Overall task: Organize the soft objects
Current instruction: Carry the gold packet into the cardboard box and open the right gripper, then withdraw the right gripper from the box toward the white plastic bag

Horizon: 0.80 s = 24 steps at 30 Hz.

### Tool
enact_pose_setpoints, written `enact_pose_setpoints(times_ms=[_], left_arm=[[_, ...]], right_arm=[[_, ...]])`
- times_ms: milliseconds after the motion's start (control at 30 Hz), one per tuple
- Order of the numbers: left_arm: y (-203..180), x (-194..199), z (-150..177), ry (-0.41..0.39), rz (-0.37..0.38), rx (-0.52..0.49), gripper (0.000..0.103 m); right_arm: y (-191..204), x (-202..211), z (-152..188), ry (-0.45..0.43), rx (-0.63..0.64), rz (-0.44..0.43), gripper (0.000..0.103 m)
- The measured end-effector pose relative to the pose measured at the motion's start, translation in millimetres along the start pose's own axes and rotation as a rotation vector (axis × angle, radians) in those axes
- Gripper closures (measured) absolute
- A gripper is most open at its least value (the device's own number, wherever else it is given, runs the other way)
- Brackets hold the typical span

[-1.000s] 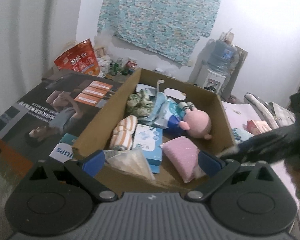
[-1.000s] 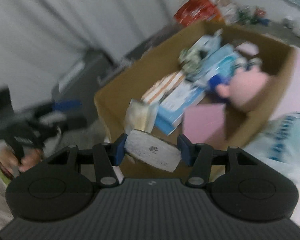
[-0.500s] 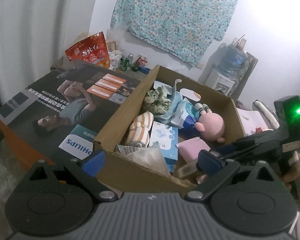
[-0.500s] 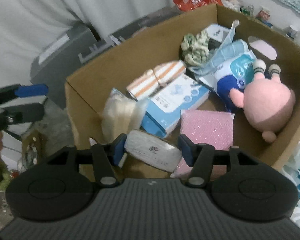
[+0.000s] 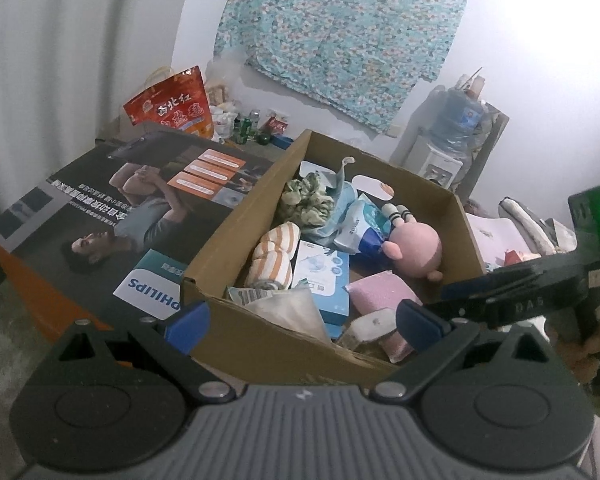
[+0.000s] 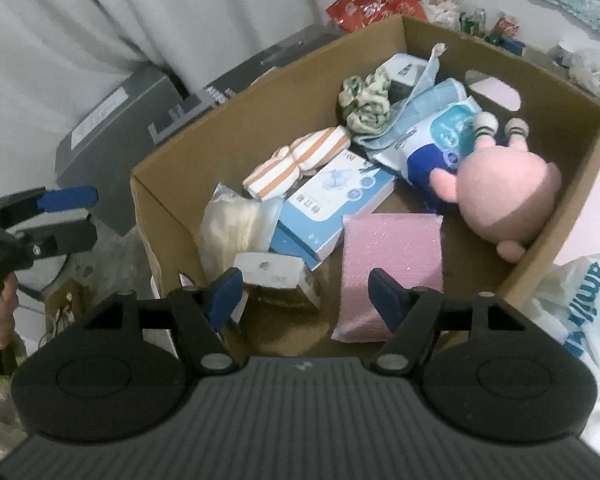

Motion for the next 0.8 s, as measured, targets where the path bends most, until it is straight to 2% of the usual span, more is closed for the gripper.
enact_pose_setpoints(times_ms=[33,133,267,433,533,800], left_arm=[[-1,0,1,-0.001,0.000,0.001,0.003],[-1,1,2,0.001,0.001,0.004,0.003],[-1,2,3,0.005,-0.011,0.005,0.003],[4,3,3,0.011,-0.022,0.024,0.003],[6,2,3,0.012,-0.023,0.029,0.003],[4,-4,3,0.022,-0.005,0.029,0.003]], right_arm=[[1,0,-1,-0.005,-0.001,0.001,0.036],[7,-6,-9,-0.006,-0.002,-0.018,0.057],[20,-26,-21,0.033,-0.001,-0.098,0.072],[17,-57,-22,0.148,-0.049,-0.134,0.079],[10,-52,-18,0.169,-0.073,-0.154,0.080],[-1,-27,10,0.258,-0.030,-0.045,0.079]])
Point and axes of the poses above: each gripper's, at about its wrist camera, not at the fingertips, and x roughly against the way its jaws point, y to its left, z to its underside, the point moved 1 cm from there along -x, roughly the way its jaws point, and after that the axes turned 7 degrees about -x, right-handed, at the moved point
